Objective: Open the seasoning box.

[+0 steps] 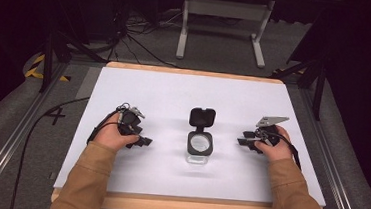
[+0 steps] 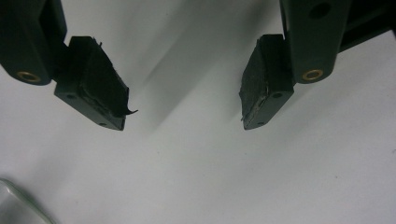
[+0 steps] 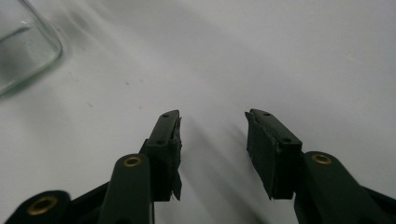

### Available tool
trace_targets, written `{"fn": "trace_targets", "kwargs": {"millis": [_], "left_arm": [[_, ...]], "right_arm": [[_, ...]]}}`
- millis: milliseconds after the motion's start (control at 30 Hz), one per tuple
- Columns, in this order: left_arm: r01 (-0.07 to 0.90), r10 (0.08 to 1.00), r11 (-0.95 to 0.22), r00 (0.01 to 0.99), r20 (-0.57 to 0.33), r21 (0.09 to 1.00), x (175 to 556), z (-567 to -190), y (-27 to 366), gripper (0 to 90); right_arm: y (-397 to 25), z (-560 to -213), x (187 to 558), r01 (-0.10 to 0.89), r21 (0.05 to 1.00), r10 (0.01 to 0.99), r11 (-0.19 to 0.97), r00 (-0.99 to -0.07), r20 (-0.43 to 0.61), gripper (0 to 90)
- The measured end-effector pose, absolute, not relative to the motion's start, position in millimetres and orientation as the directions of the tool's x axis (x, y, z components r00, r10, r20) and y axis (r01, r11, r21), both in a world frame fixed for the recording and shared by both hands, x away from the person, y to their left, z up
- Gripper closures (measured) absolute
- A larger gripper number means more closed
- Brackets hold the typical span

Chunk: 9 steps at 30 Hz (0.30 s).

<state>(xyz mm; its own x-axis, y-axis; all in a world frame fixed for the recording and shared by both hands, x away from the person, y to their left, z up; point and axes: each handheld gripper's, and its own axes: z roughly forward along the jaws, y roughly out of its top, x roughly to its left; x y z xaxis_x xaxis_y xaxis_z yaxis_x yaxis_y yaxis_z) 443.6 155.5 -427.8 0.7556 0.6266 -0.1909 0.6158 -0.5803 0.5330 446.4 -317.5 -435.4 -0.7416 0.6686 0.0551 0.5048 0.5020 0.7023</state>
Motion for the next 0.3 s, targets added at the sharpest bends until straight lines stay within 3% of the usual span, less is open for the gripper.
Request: {"fn": "trace_targets", "kwargs": {"millis": [300], "left_arm": [[0.599,0.616,-0.59,0.767,-0.178,0.542,442.2,-425.1,151.5,32.2]], "right_arm": [[-313.3,-431.5,444.1,0.494,0.694,0.663,0.523,-0.748,0.031,52.9]]}}
